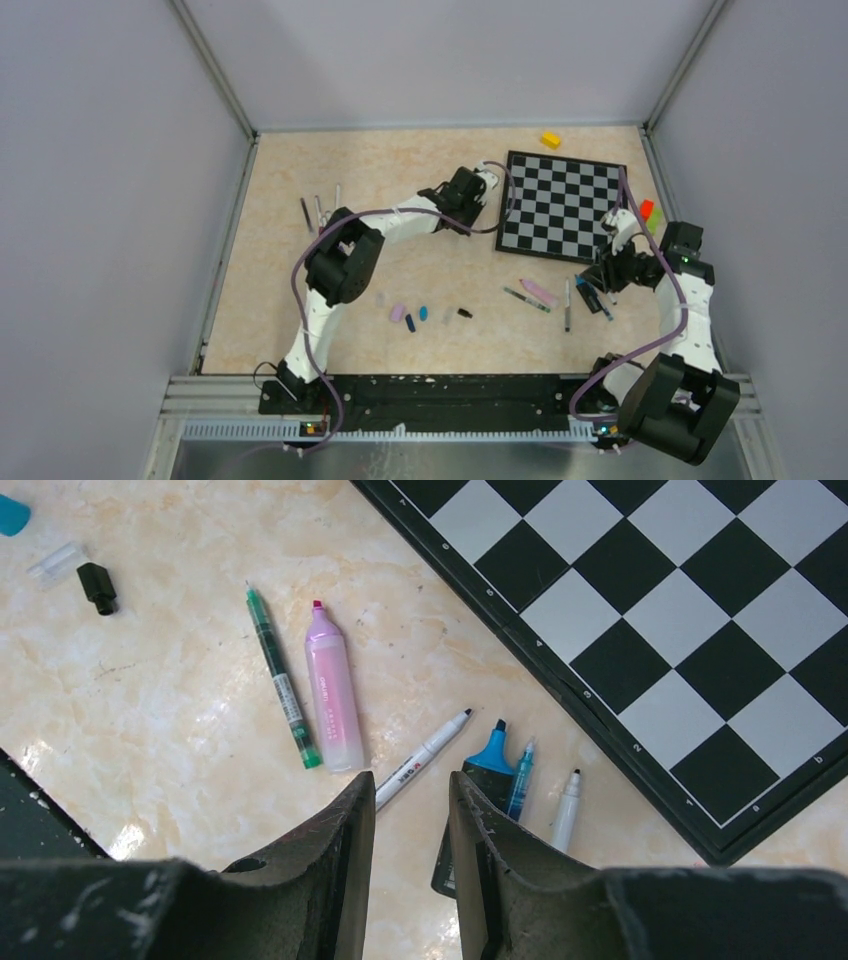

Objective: Open the pen caps
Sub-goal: Pick up the pen from the center of the board.

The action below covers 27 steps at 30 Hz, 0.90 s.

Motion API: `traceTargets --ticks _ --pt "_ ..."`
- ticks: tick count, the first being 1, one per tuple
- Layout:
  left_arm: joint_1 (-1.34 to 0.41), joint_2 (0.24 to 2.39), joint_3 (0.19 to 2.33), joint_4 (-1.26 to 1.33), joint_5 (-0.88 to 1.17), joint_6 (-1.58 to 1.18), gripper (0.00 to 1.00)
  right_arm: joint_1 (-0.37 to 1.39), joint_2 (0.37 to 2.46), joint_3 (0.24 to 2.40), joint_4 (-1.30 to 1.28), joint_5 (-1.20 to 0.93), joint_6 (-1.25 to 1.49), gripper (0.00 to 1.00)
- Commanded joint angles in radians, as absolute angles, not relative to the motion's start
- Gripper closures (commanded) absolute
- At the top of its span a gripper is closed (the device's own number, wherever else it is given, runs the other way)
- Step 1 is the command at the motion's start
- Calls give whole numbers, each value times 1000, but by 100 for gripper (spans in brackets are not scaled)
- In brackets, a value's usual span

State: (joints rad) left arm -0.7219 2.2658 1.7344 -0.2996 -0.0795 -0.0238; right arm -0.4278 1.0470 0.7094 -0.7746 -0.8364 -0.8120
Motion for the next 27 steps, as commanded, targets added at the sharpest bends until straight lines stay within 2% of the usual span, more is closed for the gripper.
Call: traceTargets --ticks 1,8,14,17,21,27 --pt "-692 2068 1566 -267 -50 -55 100 -434 1014 747 -823 -927 -898 68" --pt "-671 1841 1349 -205 184 -166 100 -432 970 705 -917 -1081 -1127 67" --pt "-670 1695 1116 -32 464 -360 100 -405 942 655 -1076 -1210 -1478 65" --pt "-670 1638 994 136 620 -485 100 -341 950 652 -1123 -1222 -1622 63" --pt "-678 1584 834 377 792 -684 100 -232 963 662 -1111 -1238 -1674 58" --pt "-758 1577 758 489 854 -806 100 -67 985 675 -1079 -1239 -1727 54"
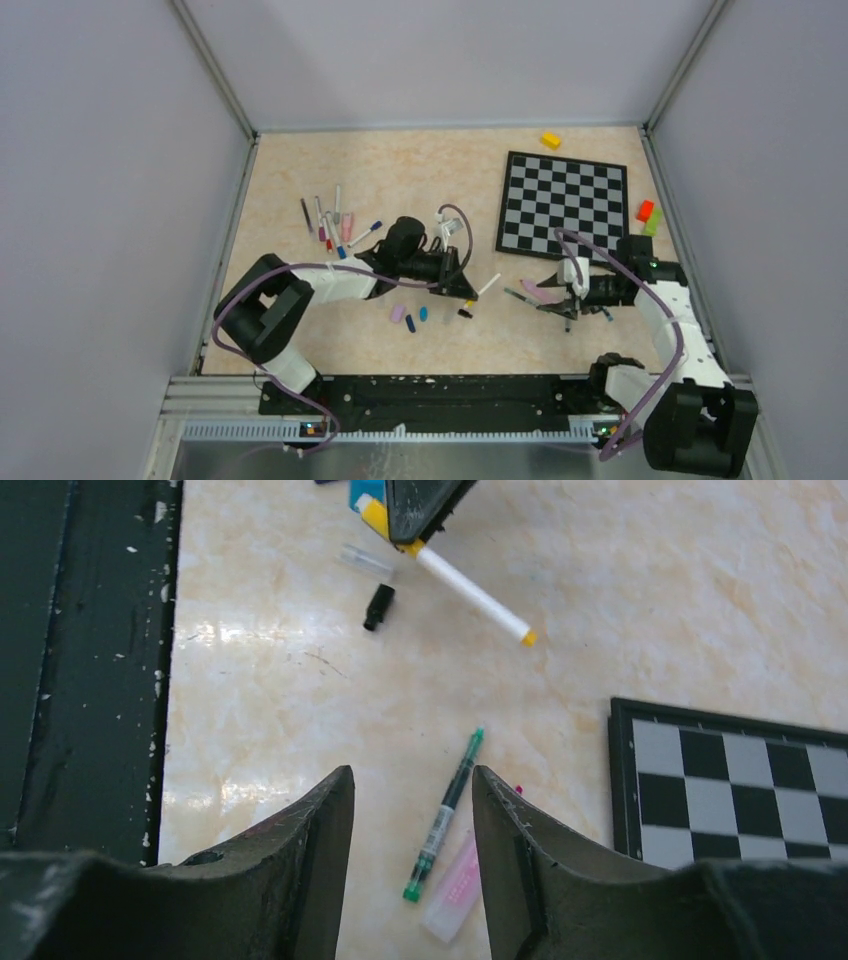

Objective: Open the pen caps
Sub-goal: Pick up the pen from the center of the board.

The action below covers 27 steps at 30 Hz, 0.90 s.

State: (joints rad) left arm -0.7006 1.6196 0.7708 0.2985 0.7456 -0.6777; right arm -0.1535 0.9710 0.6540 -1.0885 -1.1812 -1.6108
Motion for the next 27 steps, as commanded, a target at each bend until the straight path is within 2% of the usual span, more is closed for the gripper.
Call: traceTargets --ticks 1,9,17,23,27 --pt "-773 1584 762 485 852 -809 100 -45 989 679 -1074 -1229 -1737 53" --pt "-860 1684 837 474 868 -825 100 122 1032 750 -1110 -1140 -1821 53" --pt "-910 1754 908 477 860 -843 100 302 1033 677 -987 -975 -1716 55" --pt "-923 1770 925 480 862 -857 100 329 1014 622 -905 -912 -1691 67" --pt "-929 1774 927 488 865 -868 100 335 1004 607 -887 -913 -1692 81"
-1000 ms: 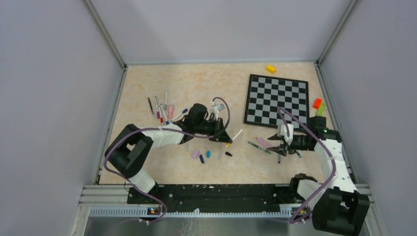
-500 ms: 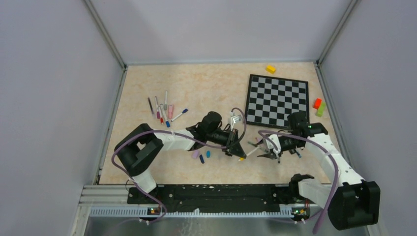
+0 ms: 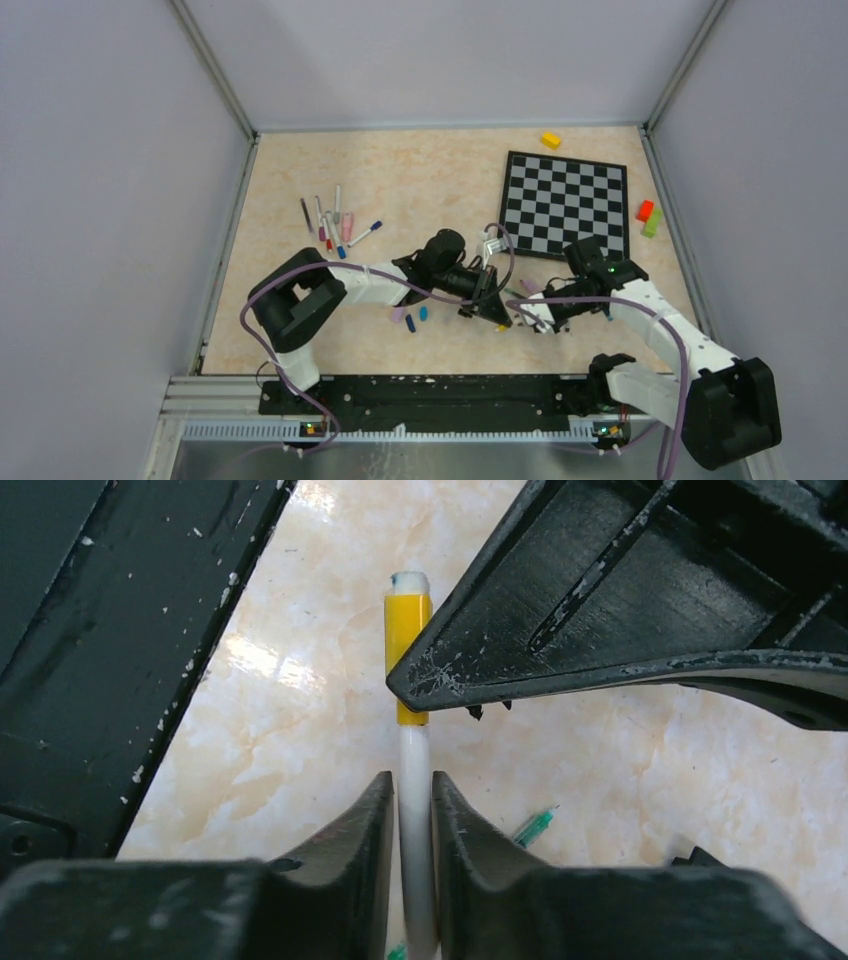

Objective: Open the pen caps
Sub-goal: Pick up the pen from the center of the board.

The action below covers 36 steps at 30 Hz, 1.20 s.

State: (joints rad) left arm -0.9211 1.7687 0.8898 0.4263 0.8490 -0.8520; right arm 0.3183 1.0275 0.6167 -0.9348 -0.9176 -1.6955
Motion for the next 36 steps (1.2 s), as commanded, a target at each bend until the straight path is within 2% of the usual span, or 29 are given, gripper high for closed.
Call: traceTargets --ticks 1,2,4,7,13,16,19,24,27,30,36 --pt "-930 1773 927 493 866 -873 100 336 1004 606 -887 -916 -1693 87" --pt "-931 1772 924 500 864 -877 99 336 1003 606 -891 -920 -1696 99" --pt "-931 1761 919 506 852 -882 94 336 1001 608 -906 -936 -1706 100" --pt "-929 1705 897 509 805 -877 81 337 986 619 -937 -964 -1701 100" --pt "-919 1512 820 399 594 -799 37 335 956 634 -937 -989 -1537 100" --pt "-918 1409 741 452 496 -792 22 326 944 641 -894 -1017 -1383 100" --pt "-917 1323 629 573 397 -824 2 308 937 651 -810 -1065 -1194 100" --pt "-917 1281 432 941 311 -989 1 290 926 646 -680 -1078 -965 100" --pt "-920 1321 429 984 334 -1050 2 290 928 640 -620 -1075 -877 100" --pt "-926 1366 450 1012 345 -1074 16 291 933 628 -592 -1086 -854 100" --pt "-942 1422 482 1003 312 -1111 34 306 940 605 -546 -1051 -834 100"
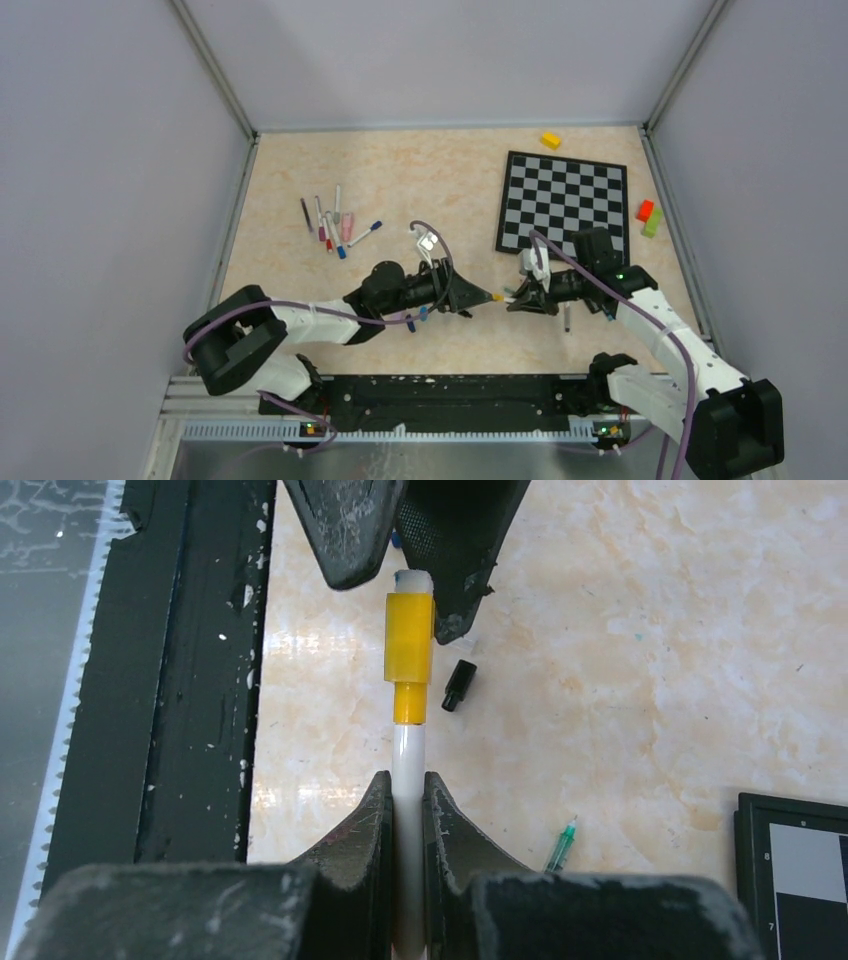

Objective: Open the pen caps
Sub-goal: Pick up the pen from the center of the board, then open the pen cap from the pen.

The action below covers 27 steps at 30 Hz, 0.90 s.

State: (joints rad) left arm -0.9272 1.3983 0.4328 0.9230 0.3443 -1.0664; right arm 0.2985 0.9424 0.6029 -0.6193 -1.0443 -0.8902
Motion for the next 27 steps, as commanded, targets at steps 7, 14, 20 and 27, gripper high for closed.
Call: traceTargets --ticks 7,14,20,27 --pt "-970 1465 494 1006 248 -1172 52 336 951 589 -509 -1001 -831 100" --pt "-986 1494 509 998 221 -1197 53 357 954 578 -491 -965 -831 100" --pt "-999 1519 522 1000 221 -1204 59 371 961 571 -480 -944 -830 100" --pt "-1005 1534 527 1003 225 -1213 78 374 962 569 -476 -923 -828 100"
